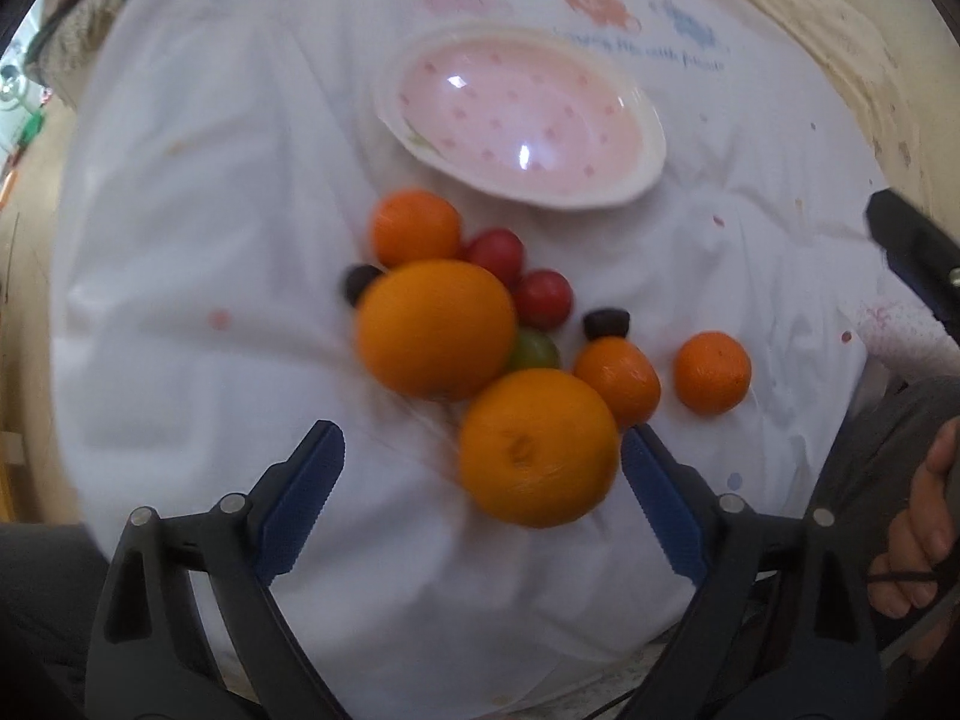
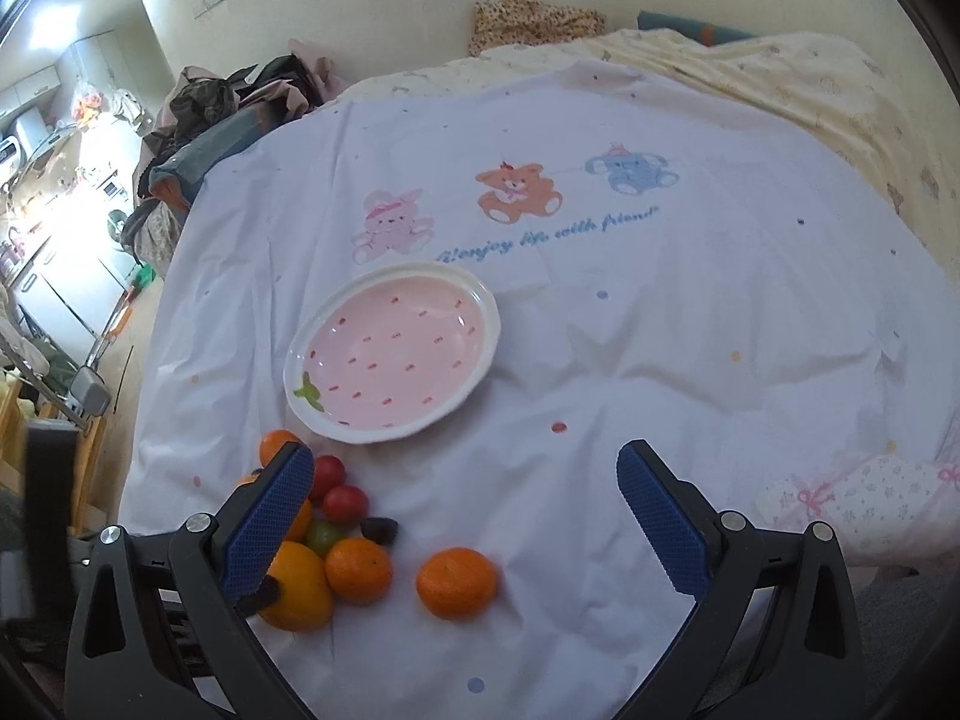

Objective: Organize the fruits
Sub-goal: 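Grasp the large orange with the left tool while the right tool grasps a mandarin, then carry both fruits over the pink plate and open both tools to release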

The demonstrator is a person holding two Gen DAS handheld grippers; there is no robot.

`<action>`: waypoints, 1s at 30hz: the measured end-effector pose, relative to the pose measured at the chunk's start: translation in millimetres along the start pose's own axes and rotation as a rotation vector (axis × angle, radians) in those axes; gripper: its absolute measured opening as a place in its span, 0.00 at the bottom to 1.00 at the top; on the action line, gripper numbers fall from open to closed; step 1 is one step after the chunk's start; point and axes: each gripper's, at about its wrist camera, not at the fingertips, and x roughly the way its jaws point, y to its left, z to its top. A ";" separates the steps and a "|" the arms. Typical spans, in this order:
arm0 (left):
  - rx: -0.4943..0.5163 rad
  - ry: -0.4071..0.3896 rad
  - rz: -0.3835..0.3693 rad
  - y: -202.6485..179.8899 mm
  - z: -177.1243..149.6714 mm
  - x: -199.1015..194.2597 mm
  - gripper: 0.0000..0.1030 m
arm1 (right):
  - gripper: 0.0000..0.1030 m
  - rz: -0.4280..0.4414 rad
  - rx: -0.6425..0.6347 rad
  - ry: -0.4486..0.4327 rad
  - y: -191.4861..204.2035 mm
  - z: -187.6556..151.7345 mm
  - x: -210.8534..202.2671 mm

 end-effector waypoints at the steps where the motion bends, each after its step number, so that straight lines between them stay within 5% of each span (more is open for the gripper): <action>1: 0.003 0.016 -0.002 -3.3 0.2 5.8 0.88 | 1.00 0.001 0.008 0.003 -2.3 0.1 0.3; 9: 0.024 0.063 -0.052 -11.8 -1.1 18.1 0.54 | 1.00 0.014 0.072 0.039 -13.1 1.4 7.2; 17: 0.074 0.024 -0.058 -11.4 -10.8 -27.1 0.52 | 0.99 0.036 0.116 0.176 -21.5 -3.4 31.6; 19: 0.100 -0.018 -0.047 -8.3 -12.8 -45.2 0.52 | 0.84 0.058 0.120 0.266 -19.8 -9.1 47.0; 22: 0.111 -0.058 -0.015 -1.4 -10.9 -57.2 0.52 | 0.75 0.068 0.104 0.360 -13.8 -19.1 65.2; 30: 0.044 -0.092 0.049 36.6 4.5 -62.8 0.52 | 0.63 0.014 -0.044 0.476 9.5 -42.8 85.7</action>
